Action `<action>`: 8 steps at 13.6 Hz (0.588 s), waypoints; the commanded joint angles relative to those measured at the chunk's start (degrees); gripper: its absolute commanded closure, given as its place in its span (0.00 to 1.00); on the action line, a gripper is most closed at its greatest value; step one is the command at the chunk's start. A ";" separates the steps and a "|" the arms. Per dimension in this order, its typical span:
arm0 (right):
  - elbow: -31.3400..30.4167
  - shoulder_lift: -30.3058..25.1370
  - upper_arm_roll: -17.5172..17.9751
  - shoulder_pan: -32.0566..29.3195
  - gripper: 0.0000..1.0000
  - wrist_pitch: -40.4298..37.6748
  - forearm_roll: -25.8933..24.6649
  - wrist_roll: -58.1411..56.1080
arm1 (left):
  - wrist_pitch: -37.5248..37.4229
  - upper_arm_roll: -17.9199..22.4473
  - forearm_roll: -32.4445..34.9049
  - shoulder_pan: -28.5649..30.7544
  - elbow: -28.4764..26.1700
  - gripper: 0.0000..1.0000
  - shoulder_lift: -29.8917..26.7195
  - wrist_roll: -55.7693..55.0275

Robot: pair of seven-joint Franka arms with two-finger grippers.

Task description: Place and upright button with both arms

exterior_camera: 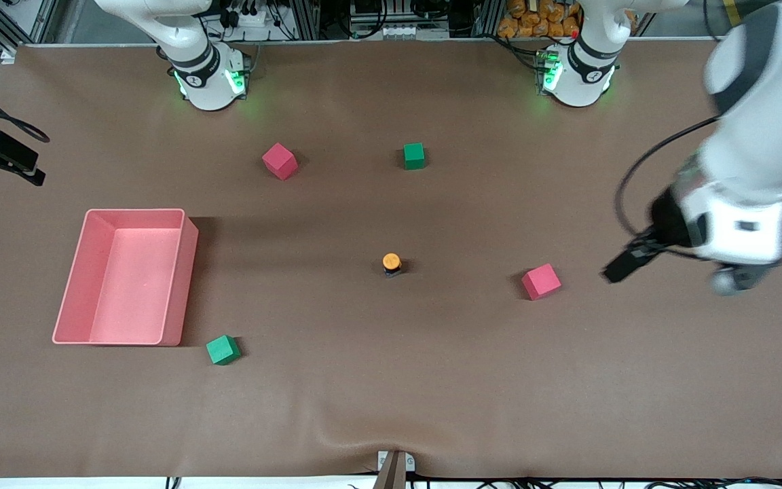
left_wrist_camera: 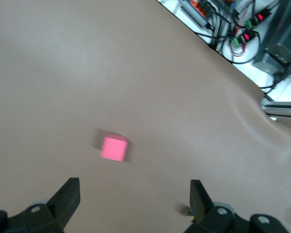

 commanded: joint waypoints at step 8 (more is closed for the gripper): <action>0.22 -0.09 -0.10 0.47 0.00 -0.28 -0.75 0.81 | -10.43 -0.16 -0.28 8.18 -2.01 0.00 -9.35 18.47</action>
